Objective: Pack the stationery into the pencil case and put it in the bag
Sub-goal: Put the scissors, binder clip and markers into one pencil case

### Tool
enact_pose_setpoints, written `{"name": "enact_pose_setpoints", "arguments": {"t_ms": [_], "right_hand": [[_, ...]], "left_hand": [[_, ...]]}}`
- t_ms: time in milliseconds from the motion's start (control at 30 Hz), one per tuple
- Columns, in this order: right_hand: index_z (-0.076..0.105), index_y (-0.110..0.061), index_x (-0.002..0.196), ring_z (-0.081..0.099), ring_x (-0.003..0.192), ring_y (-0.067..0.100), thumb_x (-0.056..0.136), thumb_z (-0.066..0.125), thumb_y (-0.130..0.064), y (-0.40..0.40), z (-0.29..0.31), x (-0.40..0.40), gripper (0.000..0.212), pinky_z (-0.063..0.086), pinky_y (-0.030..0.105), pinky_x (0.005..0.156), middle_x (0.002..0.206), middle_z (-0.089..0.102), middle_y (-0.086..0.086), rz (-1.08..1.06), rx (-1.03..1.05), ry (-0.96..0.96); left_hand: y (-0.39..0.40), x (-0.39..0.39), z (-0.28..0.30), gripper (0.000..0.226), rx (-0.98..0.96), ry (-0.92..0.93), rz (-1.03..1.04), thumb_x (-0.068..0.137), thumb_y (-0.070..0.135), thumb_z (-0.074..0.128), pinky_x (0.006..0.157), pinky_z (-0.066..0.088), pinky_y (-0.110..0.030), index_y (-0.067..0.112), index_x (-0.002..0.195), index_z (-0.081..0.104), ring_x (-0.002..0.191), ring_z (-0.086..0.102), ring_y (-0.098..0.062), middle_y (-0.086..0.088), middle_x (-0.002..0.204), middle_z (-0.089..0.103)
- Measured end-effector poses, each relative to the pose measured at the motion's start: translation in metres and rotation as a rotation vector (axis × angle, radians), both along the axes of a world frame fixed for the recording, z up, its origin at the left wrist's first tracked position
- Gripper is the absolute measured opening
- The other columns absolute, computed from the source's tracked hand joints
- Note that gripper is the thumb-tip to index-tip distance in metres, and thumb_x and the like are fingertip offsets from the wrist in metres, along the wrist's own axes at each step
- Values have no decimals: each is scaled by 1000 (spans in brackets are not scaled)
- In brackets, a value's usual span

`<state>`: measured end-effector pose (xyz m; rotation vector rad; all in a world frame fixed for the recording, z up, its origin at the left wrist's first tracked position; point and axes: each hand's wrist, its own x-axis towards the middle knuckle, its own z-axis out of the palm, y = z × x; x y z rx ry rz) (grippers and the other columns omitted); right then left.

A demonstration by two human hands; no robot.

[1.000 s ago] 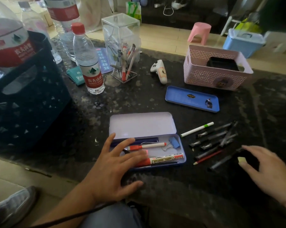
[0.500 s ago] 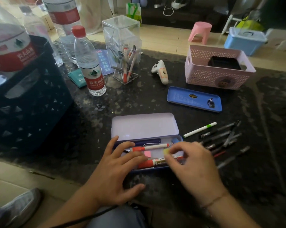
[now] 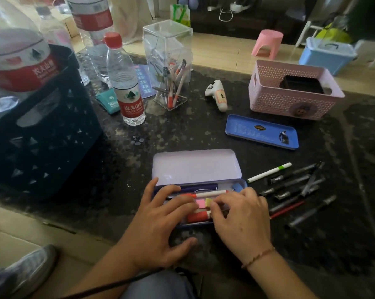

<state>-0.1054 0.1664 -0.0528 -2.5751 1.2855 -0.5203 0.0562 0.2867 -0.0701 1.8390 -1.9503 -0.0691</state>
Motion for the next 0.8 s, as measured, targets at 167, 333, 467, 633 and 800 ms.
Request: {"name": "enact_pose_setpoints", "arguments": {"t_ms": [167,333,467,633,800], "right_hand": [[69,-36,84,46,77,13,86,48,-48,-3,-4,-4,24,27,30,64,77,64,-16,125,-79,44],[70,-32,87,49,83,14,87,51,-46,-2,-6,-8,23,35,34,67,85,63,-16,214,-79,-9],[68,-32,94,50,87,13,87,48,-55,-1,2,-14,31,38,35,71,93,65,-16,325,-109,-34],[69,-23,101,57,90,23,78,60,-47,-117,29,-27,34,46,39,75,96,69,-4,99,-253,-149],[34,-24,142,35,127,29,64,72,-60,-262,25,-25,94,35,45,105,142,44,3,101,82,362]], "left_hand": [[-1,-1,-1,55,11,-17,-10,80,59,60,114,19,-61,33,128,59,133,43,-18,15,132,57],[-3,-2,0,59,-10,7,15,77,58,64,114,19,-59,33,130,58,132,43,-18,13,140,51],[-5,-2,-4,74,2,58,131,72,64,66,113,18,-64,35,138,49,136,37,-19,11,149,41],[-13,9,-15,94,58,186,197,67,80,61,110,34,-45,36,145,36,130,37,-11,18,143,42],[-21,19,-17,98,110,233,136,64,86,60,105,30,-29,46,146,25,126,38,-5,34,141,31]]}}
